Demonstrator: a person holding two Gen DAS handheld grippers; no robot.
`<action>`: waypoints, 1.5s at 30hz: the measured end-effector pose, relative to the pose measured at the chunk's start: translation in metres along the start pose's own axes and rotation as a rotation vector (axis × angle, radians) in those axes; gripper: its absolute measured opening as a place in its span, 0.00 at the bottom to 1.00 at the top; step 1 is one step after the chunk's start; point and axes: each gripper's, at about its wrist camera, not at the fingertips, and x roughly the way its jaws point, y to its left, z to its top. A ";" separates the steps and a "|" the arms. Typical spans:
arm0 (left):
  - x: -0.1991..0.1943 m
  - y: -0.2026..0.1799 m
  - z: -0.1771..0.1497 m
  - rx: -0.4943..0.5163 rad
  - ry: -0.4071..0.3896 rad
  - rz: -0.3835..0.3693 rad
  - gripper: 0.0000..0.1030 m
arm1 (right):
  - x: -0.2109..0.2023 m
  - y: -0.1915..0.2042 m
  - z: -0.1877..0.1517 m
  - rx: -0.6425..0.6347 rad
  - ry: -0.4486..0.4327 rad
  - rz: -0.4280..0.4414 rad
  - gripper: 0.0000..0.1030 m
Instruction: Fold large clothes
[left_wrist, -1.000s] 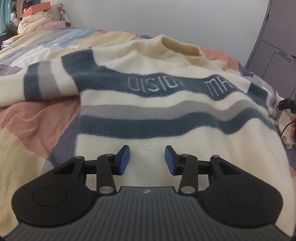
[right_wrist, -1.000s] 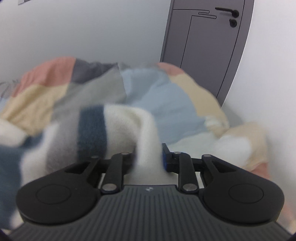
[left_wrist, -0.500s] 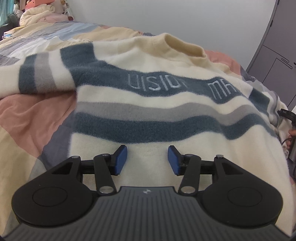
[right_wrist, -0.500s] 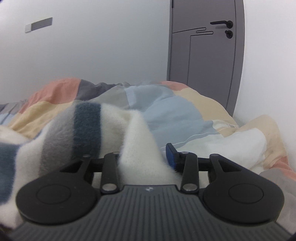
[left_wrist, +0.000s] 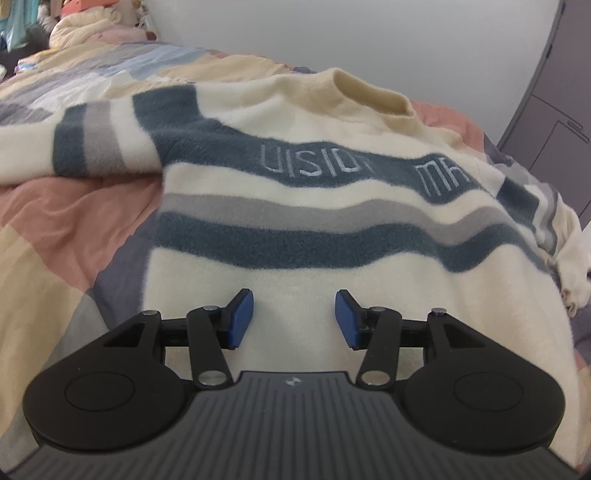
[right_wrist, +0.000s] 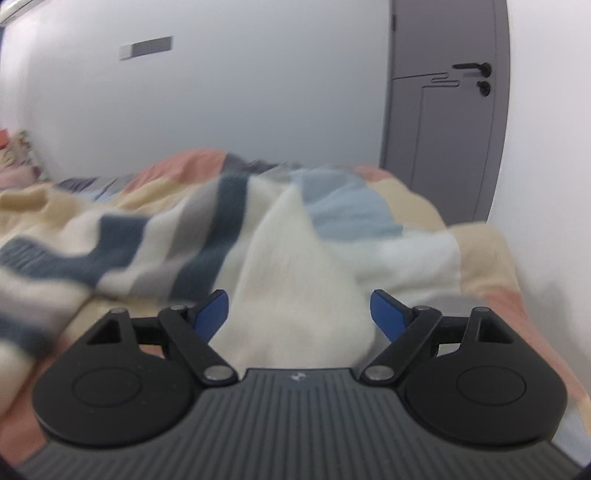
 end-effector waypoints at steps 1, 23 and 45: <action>-0.001 0.001 0.000 -0.010 0.001 -0.001 0.54 | -0.005 0.003 -0.003 -0.016 0.001 0.025 0.82; -0.002 -0.002 0.000 -0.021 0.005 0.006 0.54 | 0.020 -0.001 0.034 -0.140 -0.104 -0.190 0.07; 0.008 0.005 0.020 0.001 -0.004 0.057 0.54 | 0.100 -0.158 0.023 0.323 0.061 -0.494 0.09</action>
